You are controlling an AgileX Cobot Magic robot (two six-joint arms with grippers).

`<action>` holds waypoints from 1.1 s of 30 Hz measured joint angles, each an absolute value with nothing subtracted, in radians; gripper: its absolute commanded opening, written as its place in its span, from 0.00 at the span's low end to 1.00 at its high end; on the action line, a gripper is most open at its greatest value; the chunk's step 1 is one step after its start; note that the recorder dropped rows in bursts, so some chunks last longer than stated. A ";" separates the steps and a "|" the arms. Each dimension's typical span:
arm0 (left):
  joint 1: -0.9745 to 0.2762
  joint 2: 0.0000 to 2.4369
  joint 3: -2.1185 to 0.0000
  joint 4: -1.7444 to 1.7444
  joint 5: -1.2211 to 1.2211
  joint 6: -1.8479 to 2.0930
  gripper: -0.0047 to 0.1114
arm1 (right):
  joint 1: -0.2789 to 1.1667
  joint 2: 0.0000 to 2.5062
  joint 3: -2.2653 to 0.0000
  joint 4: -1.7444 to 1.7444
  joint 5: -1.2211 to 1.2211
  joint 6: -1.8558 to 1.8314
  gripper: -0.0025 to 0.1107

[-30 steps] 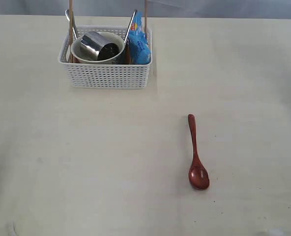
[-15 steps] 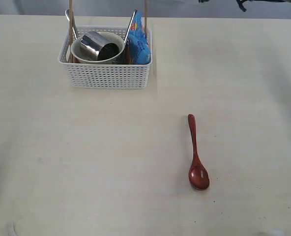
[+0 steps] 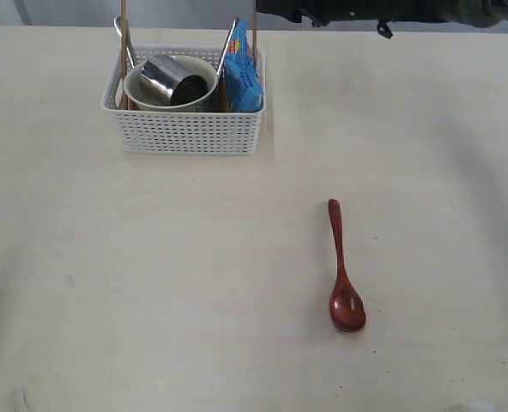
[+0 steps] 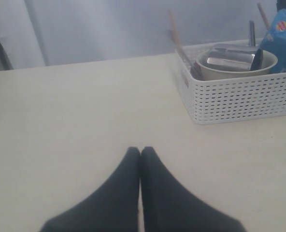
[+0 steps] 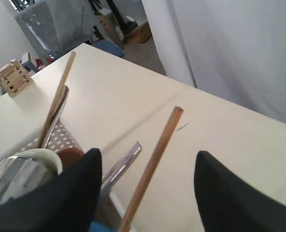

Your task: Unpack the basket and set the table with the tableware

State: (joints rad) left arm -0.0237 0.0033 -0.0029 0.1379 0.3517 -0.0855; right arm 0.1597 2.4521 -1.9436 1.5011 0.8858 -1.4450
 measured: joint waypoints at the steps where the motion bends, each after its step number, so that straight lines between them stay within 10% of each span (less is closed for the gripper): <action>1: -0.024 0.003 -0.003 0.138 0.352 -0.086 0.04 | 0.160 2.458 -1.945 1.501 0.879 -1.447 0.50; 33: -0.024 0.003 -0.003 0.138 0.352 -0.086 0.04 | 0.085 2.469 -1.947 1.488 1.123 -1.377 0.50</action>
